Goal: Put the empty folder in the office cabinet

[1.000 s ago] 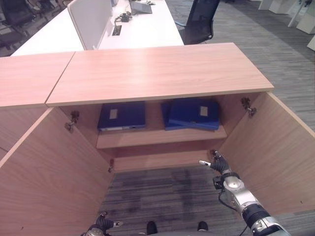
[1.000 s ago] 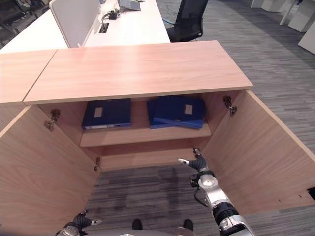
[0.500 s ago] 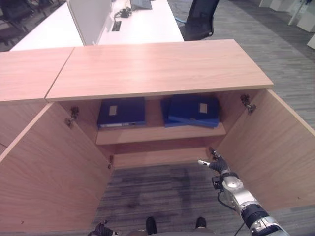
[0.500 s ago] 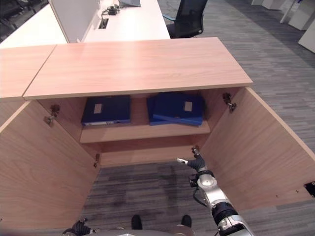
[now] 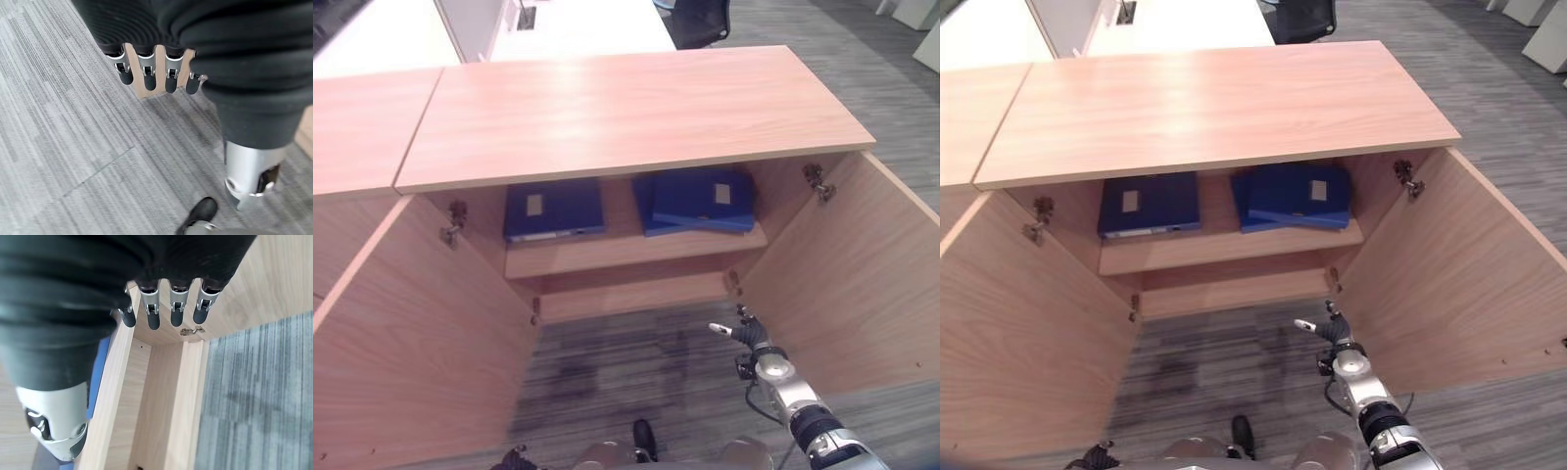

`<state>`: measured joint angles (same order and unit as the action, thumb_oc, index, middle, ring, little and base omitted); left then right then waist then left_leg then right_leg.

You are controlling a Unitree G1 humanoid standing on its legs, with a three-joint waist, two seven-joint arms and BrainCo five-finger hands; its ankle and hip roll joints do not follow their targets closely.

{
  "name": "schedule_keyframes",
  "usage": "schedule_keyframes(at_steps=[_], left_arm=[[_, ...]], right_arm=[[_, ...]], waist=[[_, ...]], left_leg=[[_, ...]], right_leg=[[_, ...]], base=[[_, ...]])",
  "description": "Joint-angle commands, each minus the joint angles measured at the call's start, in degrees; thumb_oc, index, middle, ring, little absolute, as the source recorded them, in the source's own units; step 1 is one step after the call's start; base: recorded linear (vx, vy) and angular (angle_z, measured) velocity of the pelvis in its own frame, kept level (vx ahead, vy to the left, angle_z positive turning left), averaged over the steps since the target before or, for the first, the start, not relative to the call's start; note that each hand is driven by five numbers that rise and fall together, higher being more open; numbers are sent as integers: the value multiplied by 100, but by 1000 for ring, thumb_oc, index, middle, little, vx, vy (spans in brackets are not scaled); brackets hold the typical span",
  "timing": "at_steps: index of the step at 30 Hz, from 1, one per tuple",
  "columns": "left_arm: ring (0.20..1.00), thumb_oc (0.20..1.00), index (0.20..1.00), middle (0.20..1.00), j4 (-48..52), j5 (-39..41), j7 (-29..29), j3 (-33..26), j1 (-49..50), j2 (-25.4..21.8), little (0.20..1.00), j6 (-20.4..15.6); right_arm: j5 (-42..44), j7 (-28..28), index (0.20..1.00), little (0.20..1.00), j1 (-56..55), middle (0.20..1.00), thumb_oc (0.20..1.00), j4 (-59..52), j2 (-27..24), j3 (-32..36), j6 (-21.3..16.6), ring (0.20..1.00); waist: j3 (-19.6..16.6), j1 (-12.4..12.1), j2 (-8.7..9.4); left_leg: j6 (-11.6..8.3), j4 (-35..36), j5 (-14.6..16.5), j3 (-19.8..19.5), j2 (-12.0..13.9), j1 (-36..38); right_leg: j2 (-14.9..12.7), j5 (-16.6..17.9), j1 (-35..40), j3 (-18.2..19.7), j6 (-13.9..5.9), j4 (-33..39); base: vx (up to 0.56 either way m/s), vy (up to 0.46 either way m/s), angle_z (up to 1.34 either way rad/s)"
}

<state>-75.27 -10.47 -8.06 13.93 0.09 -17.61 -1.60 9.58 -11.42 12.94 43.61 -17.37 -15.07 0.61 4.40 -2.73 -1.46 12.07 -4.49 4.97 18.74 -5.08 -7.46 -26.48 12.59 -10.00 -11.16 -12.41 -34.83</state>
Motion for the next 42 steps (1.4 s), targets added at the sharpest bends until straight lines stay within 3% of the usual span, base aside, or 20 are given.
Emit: schedule_keyframes(at_steps=[1,3,4,8,10,13,17,19,23,28,32,39,42], left_arm=[[1000,1000,1000,1000,27,-7,-72,-306,-116,-25,1000,-13],[1000,1000,1000,1000,54,29,-92,-322,-125,-66,1000,-27],[1000,1000,1000,1000,70,59,-104,-338,-145,-85,1000,-27],[1000,1000,1000,1000,110,236,-147,-405,-155,-51,1000,-15],[1000,1000,1000,1000,105,259,-145,-406,-127,-6,1000,-6],[1000,1000,1000,1000,96,258,-148,-364,-134,25,1000,-20],[1000,1000,1000,1000,104,313,-157,-294,-199,46,1000,-41],[1000,1000,1000,1000,99,327,-162,-274,-245,60,1000,-45],[1000,1000,1000,1000,69,289,-163,-264,-298,110,1000,-55],[1000,1000,1000,1000,35,219,-220,-323,-371,152,1000,-96],[1000,1000,1000,1000,-1,113,-220,-348,-361,198,1000,-68],[1000,1000,1000,1000,-48,23,-143,-317,-223,326,1000,-58],[1000,1000,1000,1000,-26,30,-173,-319,-234,321,1000,-61]], right_arm=[[-14,-96,1000,1000,370,1000,1000,-274,-94,38,-208,1000],[-23,-95,1000,1000,426,1000,1000,-328,-90,-21,-215,1000],[-18,-96,1000,1000,458,1000,1000,-311,-80,-51,-211,1000],[5,-68,1000,1000,603,1000,1000,-118,-30,-201,-246,1000],[-6,-63,1000,1000,568,1000,1000,-168,-67,-208,-245,1000],[-3,-75,1000,1000,543,1000,1000,-173,-77,-214,-260,1000],[6,-82,1000,1000,519,1000,1000,-268,-118,-249,-280,1000],[2,-82,1000,1000,487,1000,1000,-343,-144,-262,-274,1000],[-36,-63,1000,1000,392,1000,1000,-481,-201,-216,-257,1000],[-89,-42,1000,1000,208,1000,1000,-578,-280,-38,-249,1000],[-151,-23,1000,1000,59,1000,1000,-542,-274,38,-205,1000],[-149,-36,1000,1000,-2,1000,1000,-406,-292,92,-202,1000],[-145,-18,1000,1000,-79,1000,1000,-503,-306,114,-226,1000]], waist=[[77,9,-32],[64,-50,85],[56,-67,99],[19,-190,131],[24,-193,181],[34,-200,238],[65,-195,379],[68,-187,371],[121,-105,209],[441,183,91],[437,215,189],[283,161,254],[328,212,218]], left_leg=[[-782,949,-186,-637,416,244],[-795,949,-202,-512,391,98],[-787,949,-203,-471,407,51],[-691,949,-210,-249,365,-103],[-673,949,-229,-237,292,-83],[-677,949,-247,-217,234,-63],[-776,949,-310,-197,178,-41],[-852,949,-314,-223,230,23],[-947,949,-384,-259,395,180],[-978,949,-350,-529,442,548],[-991,949,-299,-615,340,735],[-1002,949,-245,-668,259,805],[-979,949,-251,-751,271,864]], right_leg=[[-128,690,745,-127,-101,738],[-59,997,1006,-391,-204,1132],[-15,983,1020,-422,-209,1109],[458,618,1063,-446,-182,201],[761,526,1066,-368,-155,-17],[939,480,1147,-376,-141,115],[1276,-293,1231,-425,62,1023],[1455,-1050,1121,-446,289,1437],[1668,-1498,697,-530,494,2087],[1552,-887,-134,-360,414,2592],[1583,-620,115,-268,358,3124],[1627,-605,511,-335,339,3426],[1643,-742,483,-217,367,3050]], base=[[11,-58,-22],[-38,-70,-36],[-63,-23,-57],[-30,76,-58],[16,40,-20],[7,-17,-46],[3,-65,26],[-4,-64,-12],[-7,-54,0],[30,-46,39],[70,-43,27],[45,-36,19],[9,-27,-1]])
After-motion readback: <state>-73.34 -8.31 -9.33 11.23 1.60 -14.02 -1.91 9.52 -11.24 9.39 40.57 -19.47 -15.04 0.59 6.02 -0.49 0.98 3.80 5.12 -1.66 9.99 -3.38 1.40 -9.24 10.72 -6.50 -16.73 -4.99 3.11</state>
